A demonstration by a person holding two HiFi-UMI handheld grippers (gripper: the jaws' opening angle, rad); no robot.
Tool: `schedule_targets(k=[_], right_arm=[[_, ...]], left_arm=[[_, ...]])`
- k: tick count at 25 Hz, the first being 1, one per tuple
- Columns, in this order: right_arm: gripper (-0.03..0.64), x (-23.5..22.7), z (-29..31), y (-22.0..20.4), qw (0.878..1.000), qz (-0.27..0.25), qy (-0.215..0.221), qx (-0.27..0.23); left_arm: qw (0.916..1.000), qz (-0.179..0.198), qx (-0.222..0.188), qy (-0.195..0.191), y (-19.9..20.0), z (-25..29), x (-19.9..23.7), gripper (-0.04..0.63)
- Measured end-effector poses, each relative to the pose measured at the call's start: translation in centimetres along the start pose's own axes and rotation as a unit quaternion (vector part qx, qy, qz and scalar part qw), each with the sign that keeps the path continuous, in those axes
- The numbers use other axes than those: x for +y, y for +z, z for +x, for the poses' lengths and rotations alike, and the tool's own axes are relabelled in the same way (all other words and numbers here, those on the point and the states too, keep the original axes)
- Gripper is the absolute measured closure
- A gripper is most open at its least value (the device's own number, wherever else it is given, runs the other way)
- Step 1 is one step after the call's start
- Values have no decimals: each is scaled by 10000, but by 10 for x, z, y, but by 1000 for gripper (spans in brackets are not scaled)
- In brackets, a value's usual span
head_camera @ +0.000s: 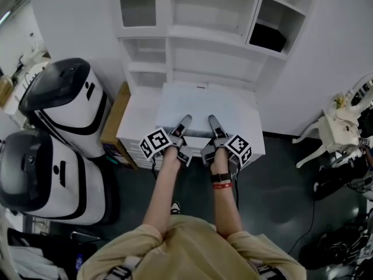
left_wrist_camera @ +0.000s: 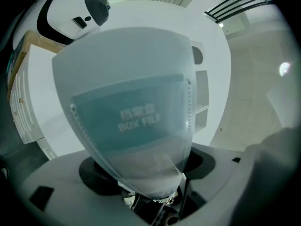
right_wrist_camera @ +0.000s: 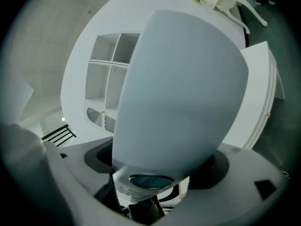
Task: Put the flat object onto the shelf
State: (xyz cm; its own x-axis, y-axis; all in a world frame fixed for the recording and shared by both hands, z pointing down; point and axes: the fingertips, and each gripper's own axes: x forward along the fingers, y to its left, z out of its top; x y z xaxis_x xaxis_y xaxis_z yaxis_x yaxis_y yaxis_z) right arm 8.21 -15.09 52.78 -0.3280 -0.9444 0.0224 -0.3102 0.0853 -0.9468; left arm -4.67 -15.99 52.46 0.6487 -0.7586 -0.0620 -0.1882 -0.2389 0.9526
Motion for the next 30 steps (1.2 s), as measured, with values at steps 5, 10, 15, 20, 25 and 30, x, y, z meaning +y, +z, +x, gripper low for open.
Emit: schedule_targets(k=[5,10,15,20,25,30], right_arm=[[202,4,28,-2,10000,-20,-29,-36],[201,5,39,-3,10000,31,1,-53],[201,12,47,9,9999,75,65,-62],[201,13,67,33,10000,47,80,-30],[202,13,84,49,9999,54,103,49],[201,18,103,59,9997,-115,145,183]], left_arm=[[9999,-70,-25,-74,26,14,7,241],[9999,-82,25,-140,39,22,9,241],[9997,-78,-26,-217,46,37,0,241],[9994,-212,-192,-210,55,68,-3,241],[9988,-291,-356,-190,63,89,-3,241],[9983,-364,-420,-194,74,104,-1,241]])
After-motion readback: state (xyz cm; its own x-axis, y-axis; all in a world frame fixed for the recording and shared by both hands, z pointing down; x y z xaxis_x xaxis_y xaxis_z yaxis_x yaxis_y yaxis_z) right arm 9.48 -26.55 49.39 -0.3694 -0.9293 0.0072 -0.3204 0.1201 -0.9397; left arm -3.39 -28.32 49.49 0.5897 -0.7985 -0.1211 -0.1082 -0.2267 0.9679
